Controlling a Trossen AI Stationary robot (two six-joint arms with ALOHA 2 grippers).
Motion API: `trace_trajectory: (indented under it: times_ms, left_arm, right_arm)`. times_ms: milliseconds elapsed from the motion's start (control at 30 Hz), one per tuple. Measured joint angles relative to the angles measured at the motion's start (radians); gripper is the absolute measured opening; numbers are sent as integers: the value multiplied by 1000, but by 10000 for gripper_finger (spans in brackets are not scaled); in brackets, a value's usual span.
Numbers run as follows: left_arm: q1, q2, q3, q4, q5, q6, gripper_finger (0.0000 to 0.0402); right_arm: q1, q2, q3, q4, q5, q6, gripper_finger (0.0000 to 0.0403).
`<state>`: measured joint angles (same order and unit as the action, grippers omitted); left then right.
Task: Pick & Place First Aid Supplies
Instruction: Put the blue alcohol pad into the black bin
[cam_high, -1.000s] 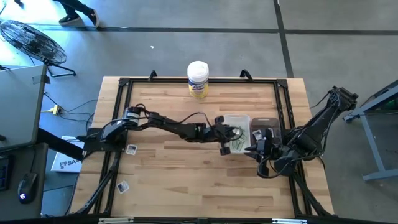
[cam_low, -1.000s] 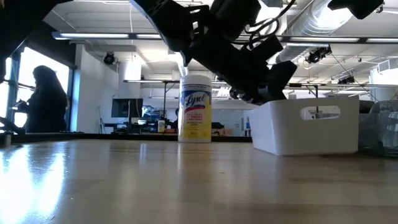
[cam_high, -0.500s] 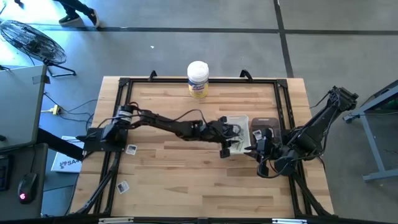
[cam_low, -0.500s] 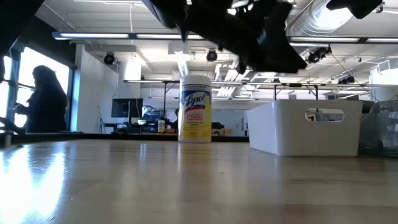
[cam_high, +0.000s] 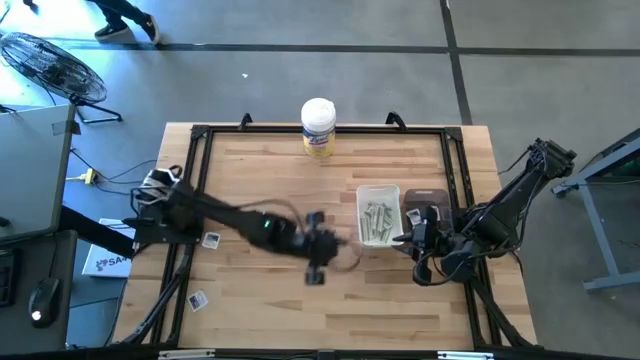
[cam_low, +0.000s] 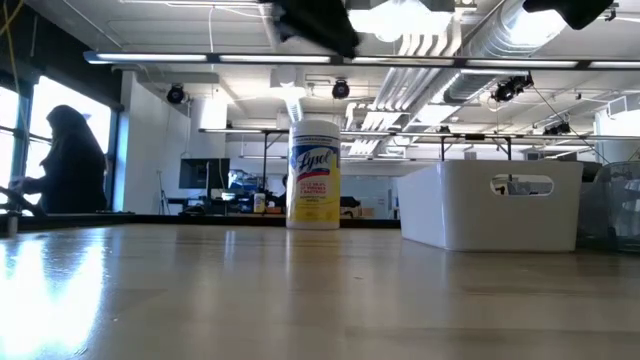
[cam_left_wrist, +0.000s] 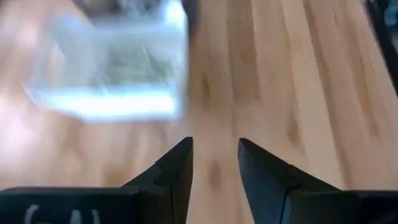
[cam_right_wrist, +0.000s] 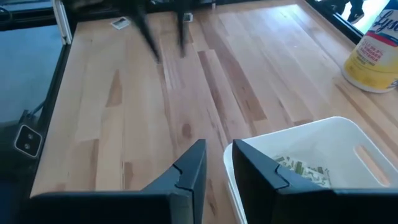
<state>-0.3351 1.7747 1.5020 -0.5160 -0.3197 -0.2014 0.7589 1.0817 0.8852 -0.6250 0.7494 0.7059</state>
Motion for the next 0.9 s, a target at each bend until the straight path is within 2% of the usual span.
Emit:
trace_trajectory:
  times_ms: [167, 333, 500, 600, 700, 900]
  left_arm:
    - [-133, -50, -157, -68, -88, -217, 124]
    - [-236, -143, -375, -73, -223, -547, 124]
    - [-346, -242, -533, -163, -217, -884, 124]
    - [-415, -283, -568, -278, -210, -1106, 124]
    - [-472, -311, -571, -452, -152, -1251, 124]
    - [-432, -340, -571, -714, 167, -1326, 124]
  right_arm:
    - [0, 0, 0, 9, 25, 0, 71]
    - [0, 0, 0, 10, 46, 3, 71]
    - [0, 0, 0, 10, 71, 1, 71]
    - [0, 0, 0, 10, 84, 0, 71]
    - [0, 0, 0, 11, 94, 0, 71]
    - [0, 0, 0, 22, 124, 0, 71]
